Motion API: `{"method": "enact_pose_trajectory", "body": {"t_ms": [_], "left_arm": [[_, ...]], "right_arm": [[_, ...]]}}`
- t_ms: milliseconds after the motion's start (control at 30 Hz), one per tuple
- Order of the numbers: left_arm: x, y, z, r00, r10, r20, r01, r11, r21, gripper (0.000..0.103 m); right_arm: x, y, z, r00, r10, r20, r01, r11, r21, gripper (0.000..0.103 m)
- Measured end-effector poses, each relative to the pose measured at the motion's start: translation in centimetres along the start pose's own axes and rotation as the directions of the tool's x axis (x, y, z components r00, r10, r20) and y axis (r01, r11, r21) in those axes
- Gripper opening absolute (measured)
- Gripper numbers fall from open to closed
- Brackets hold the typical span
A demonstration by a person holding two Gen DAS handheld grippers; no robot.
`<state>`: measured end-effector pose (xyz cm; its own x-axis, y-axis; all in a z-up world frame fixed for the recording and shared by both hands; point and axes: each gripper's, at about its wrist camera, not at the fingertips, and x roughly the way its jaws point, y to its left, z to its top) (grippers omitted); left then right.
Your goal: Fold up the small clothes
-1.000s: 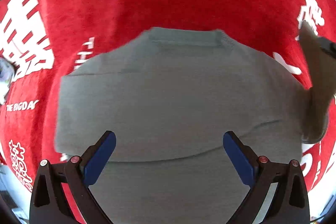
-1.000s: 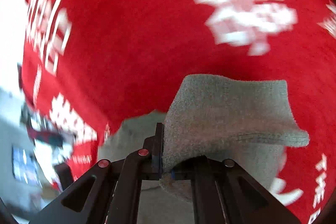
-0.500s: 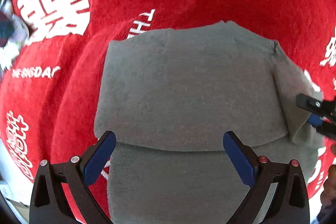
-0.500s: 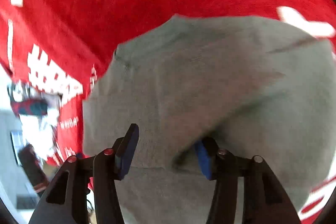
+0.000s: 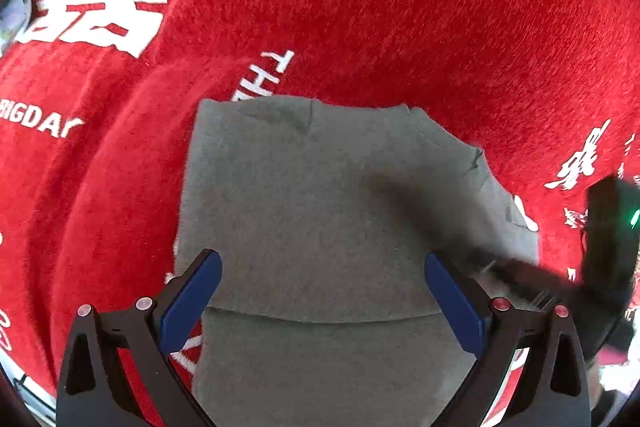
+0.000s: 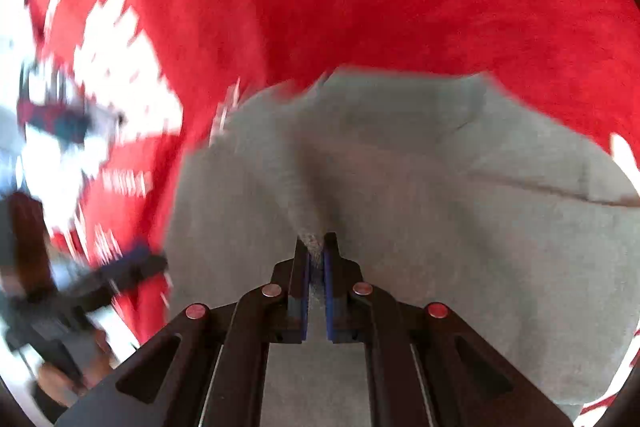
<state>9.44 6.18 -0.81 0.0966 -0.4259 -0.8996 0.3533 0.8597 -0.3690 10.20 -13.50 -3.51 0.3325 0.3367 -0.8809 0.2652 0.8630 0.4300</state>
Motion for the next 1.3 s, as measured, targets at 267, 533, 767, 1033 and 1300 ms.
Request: {"method": "enact_pose_trajectory", "body": {"t_ms": [267, 533, 767, 1033, 1300], "left_arm": [[3.4, -1.0, -0.6, 0.996, -0.031, -0.085, 0.031, 0.999, 0.007, 0.102], [6.2, -3.8, -0.3, 0.992, 0.011, -0.127, -0.008, 1.000, 0.028, 0.077], [4.6, -3.8, 0.1, 0.995, -0.003, -0.102, 0.007, 0.999, 0.038, 0.008], [4.9, -3.4, -3.1, 0.994, 0.035, -0.108, -0.025, 0.995, 0.094, 0.008], [1.8, -2.3, -2.4, 0.984, 0.167, -0.055, -0.156, 0.974, 0.166, 0.008]], "right_arm": [[-2.5, -1.4, -4.3, 0.999, 0.007, -0.037, -0.005, 0.998, 0.055, 0.065], [-7.5, -17.4, -12.6, 0.992, 0.088, 0.088, -0.124, 0.733, 0.669, 0.065], [-9.2, -20.0, -11.3, 0.985, 0.042, 0.167, -0.144, 0.728, 0.671, 0.006], [-6.7, -18.4, -11.3, 0.998, -0.010, 0.070, -0.030, 0.837, 0.547, 0.006], [-9.4, -18.6, -12.3, 1.000, 0.026, -0.011, -0.017, 0.846, 0.533, 0.028]]}}
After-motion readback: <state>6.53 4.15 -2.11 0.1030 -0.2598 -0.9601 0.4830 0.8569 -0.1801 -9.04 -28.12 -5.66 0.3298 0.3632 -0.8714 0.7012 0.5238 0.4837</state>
